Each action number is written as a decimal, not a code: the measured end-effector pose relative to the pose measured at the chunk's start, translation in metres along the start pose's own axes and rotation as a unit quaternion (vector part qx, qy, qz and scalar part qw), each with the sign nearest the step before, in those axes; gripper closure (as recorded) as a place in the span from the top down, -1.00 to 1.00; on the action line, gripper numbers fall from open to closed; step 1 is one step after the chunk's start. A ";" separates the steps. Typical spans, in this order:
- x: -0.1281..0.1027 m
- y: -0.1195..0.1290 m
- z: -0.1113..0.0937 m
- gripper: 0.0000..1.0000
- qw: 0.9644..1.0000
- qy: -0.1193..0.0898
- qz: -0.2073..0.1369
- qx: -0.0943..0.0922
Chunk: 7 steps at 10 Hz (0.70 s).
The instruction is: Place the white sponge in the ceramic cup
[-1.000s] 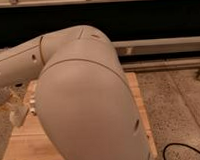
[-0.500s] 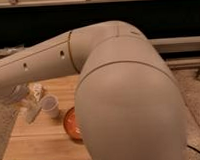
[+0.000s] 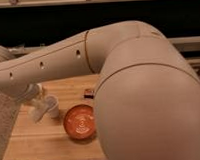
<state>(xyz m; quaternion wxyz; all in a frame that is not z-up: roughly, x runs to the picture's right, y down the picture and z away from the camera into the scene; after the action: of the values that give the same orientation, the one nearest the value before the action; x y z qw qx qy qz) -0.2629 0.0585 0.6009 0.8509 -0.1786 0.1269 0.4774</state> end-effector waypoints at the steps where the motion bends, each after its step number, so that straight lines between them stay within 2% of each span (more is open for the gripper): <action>1: 0.000 0.001 0.002 -1.00 1.000 0.001 -0.003 -0.004; 7: -0.002 0.006 0.015 -1.00 1.000 0.012 -0.023 -0.018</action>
<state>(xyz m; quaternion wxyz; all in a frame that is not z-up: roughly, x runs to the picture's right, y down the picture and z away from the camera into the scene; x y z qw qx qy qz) -0.2684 0.0666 0.6145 0.8568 -0.2022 0.1244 0.4576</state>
